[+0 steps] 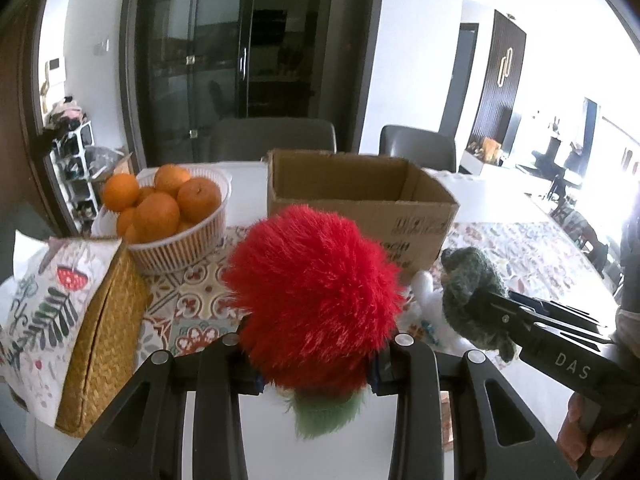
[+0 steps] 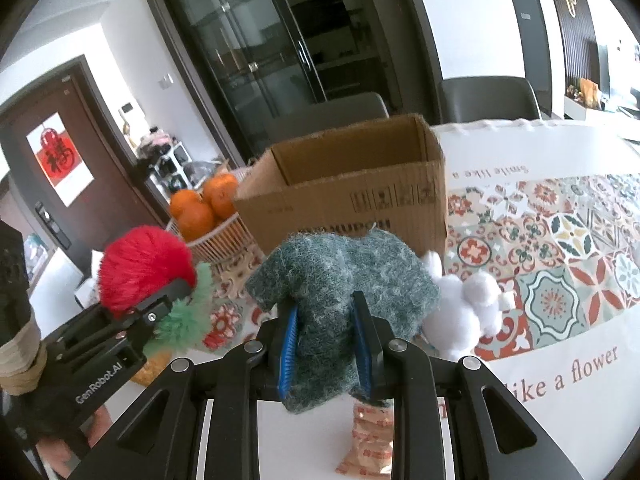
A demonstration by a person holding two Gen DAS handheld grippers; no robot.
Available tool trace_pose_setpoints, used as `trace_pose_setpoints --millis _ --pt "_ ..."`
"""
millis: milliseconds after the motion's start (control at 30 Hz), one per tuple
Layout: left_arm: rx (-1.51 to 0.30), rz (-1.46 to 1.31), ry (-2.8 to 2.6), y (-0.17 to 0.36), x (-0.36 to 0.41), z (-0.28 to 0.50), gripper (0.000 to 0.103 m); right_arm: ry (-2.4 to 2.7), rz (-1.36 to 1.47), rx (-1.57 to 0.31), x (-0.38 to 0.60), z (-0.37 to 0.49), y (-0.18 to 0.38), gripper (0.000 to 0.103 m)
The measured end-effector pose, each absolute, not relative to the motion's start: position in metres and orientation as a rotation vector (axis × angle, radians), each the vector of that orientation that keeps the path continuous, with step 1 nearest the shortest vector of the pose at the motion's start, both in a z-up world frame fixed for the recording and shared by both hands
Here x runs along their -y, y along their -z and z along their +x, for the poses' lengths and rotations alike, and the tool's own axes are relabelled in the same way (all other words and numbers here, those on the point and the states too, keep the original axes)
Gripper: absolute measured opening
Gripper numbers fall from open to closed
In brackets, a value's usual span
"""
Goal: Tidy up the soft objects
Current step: 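Lift the red pom-pom plush with the left tool while the right tool carries the green plush to the box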
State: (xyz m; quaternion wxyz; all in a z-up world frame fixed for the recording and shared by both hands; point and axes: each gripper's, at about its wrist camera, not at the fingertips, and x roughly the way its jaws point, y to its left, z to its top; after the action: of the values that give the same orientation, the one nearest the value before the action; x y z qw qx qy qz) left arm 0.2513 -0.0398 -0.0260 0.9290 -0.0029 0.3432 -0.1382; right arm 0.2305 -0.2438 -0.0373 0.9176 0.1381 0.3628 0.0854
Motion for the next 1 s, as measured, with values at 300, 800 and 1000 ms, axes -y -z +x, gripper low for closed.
trace_pose_setpoints --millis 300,800,1000 --pt "-0.620 0.006 0.312 -0.003 0.047 0.251 0.035 -0.178 0.291 -0.652 0.250 0.225 0.005 0.026" --pt "-0.530 0.016 0.358 -0.038 0.054 0.269 0.035 -0.194 0.259 -0.535 0.248 0.232 -0.040 0.026" --pt "-0.514 0.009 0.388 -0.048 0.057 0.279 0.035 -0.212 0.243 -0.504 0.245 0.240 -0.050 0.026"
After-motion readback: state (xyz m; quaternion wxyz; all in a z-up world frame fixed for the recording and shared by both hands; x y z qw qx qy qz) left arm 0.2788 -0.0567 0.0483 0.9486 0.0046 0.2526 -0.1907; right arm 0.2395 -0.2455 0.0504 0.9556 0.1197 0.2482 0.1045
